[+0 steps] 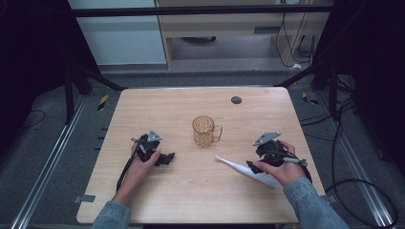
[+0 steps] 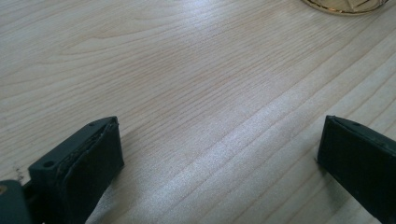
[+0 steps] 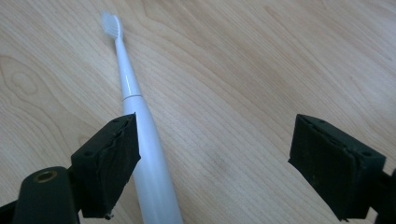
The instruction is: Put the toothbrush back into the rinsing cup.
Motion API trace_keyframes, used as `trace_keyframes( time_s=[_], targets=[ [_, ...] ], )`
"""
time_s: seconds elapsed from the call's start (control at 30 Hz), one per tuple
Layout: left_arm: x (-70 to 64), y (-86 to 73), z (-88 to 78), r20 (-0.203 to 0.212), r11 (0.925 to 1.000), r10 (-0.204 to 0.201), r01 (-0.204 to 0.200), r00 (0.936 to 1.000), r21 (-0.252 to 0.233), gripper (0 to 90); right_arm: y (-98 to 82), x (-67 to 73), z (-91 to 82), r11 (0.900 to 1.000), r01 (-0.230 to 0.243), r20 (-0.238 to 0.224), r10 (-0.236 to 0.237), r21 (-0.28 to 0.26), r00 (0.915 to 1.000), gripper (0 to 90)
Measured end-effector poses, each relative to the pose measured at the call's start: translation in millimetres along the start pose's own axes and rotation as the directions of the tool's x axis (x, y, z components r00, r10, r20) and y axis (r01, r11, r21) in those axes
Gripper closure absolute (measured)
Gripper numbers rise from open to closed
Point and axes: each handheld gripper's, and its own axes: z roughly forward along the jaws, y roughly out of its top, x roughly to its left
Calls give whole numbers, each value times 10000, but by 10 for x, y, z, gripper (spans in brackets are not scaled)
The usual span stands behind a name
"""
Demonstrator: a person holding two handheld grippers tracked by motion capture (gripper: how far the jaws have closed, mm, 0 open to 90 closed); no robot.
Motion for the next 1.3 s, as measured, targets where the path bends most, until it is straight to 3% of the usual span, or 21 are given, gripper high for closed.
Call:
trace_keyframes(
  time_s=[0.27, 0.67, 0.9, 1.0, 1.17, 1.3],
  targets=[
    [3, 2, 2, 16, 10000, 16, -16, 10000, -1, 0, 40, 36, 42, 9994, 176, -353, -166, 282, 9992, 153],
    [5, 3, 3, 35, 10000, 27, -27, 10000, -2, 0, 106, 111, 118, 9956, 572, -1194, -481, 745, 9917, 348],
    [11, 5, 4, 50, 10000, 87, -87, 9999, 0, 0, 129, 214, 252, 9831, 1148, -1839, -877, 1422, 9790, 454],
    [12, 5, 4, 50, 10000, 88, -88, 9999, -2, 0, 128, 234, 293, 9789, 1295, -1899, -985, 1583, 9769, 473],
    [14, 7, 6, 62, 9999, 103, -103, 9999, -3, 0, 132, 261, 419, 9626, 1701, -2077, -1259, 2110, 9700, 535],
    [17, 8, 7, 78, 9999, 104, -104, 9999, 2, 0, 135, 257, 457, 9561, 1654, -2164, -1130, 2419, 9697, 565]
  ],
)
